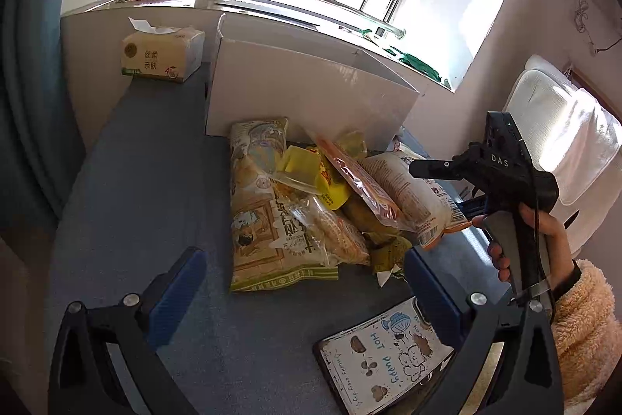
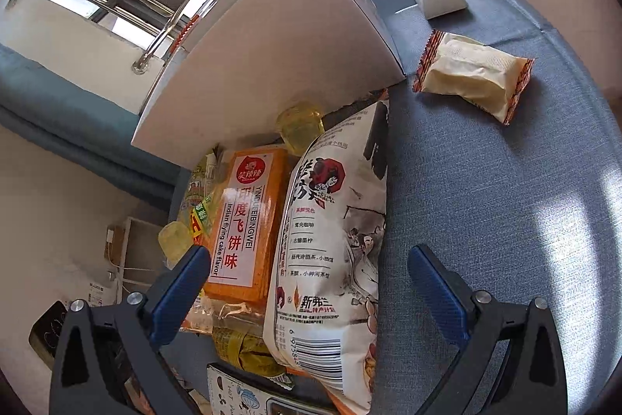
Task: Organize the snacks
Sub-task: 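Grasp the white rice-cracker bag with the right tool, then place the rice-cracker bag in the box with the right tool while the left drops the jelly cup in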
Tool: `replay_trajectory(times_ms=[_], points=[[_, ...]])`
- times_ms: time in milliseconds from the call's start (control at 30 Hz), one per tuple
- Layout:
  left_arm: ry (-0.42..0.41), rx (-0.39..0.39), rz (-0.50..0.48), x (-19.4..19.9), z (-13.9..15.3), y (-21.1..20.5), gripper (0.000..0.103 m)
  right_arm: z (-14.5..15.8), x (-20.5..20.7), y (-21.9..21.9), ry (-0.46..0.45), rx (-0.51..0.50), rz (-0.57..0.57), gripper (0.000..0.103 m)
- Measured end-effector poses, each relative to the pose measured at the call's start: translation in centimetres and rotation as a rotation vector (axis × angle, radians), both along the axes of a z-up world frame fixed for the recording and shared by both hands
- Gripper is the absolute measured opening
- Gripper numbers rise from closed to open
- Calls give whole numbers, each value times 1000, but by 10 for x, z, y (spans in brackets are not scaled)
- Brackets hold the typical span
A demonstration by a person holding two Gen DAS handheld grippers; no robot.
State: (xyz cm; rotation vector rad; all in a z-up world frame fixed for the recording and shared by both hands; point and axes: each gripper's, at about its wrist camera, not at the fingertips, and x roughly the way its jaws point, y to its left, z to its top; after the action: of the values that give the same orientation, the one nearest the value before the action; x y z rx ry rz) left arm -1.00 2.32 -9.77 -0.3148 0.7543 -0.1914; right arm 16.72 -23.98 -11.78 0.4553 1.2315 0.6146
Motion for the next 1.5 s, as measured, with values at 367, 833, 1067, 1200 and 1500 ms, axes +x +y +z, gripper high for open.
replay_trajectory(times_ms=[367,833,1067,1200,1500], points=[[17,18,-1,8,-1,-1,103,15,-19,-5,-120,-76,13,39],[62,302,-63,96,10,-19,102,50,-88,-59,-186,100,-99,39],[93,400,-140,118,-6,-41,58,41,-88,-71,-156,128,-125,39],[80,338,-161,113,-4,-38,37,40,-88,-69,-158,124,-112,40],[-59,218,-109,85,33,-16,36,44,-86,-57,-179,142,-91,40]])
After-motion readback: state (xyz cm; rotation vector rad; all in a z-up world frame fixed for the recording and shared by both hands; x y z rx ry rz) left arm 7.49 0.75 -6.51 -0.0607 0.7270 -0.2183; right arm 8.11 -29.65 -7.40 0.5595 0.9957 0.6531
